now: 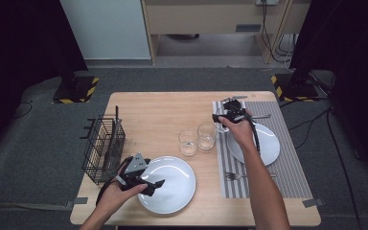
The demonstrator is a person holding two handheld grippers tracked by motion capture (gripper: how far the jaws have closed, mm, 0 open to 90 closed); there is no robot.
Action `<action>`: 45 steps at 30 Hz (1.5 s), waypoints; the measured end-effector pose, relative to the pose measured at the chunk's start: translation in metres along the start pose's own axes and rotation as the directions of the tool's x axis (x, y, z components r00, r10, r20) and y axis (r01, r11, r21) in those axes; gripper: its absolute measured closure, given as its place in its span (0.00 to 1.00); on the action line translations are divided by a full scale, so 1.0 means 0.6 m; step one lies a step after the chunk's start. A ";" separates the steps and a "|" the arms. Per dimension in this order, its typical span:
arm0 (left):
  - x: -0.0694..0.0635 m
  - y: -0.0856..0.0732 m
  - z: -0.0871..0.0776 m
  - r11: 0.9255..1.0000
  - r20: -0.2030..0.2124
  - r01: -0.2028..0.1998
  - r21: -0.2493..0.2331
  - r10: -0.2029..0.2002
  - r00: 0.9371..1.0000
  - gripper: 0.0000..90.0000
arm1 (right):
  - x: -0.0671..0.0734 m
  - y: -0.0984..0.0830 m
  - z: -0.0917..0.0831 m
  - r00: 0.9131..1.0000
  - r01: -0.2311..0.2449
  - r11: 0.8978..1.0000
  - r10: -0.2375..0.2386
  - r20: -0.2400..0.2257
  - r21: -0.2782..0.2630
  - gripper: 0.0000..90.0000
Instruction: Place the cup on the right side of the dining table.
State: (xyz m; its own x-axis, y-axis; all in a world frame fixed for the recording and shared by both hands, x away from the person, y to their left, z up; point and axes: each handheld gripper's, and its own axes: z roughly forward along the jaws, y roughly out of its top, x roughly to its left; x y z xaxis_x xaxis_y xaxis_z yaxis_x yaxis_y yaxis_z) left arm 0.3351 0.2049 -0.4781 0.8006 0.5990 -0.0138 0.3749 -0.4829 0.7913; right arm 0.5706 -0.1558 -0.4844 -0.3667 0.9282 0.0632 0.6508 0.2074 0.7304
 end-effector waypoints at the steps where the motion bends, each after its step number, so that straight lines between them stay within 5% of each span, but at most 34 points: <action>1: 0.000 0.000 0.000 1.000 0.000 -0.001 0.001 0.001 1.000 0.04 | 0.000 0.001 -0.001 1.000 -0.007 1.000 0.007 -0.004 -0.005 0.11; 45: 0.004 0.000 -0.002 1.000 -0.013 0.001 0.004 -0.001 1.000 0.04 | 0.006 0.017 -0.049 0.999 -0.027 0.996 0.024 -0.031 -0.081 0.05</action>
State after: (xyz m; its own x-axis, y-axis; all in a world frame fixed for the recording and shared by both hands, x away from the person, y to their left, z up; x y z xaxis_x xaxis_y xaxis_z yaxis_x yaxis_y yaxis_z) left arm 0.3362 0.2070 -0.4776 0.7941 0.6078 -0.0068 0.3776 -0.4846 0.7891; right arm 0.5563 -0.1592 -0.4564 -0.3711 0.9230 0.1016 0.6040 0.1568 0.7814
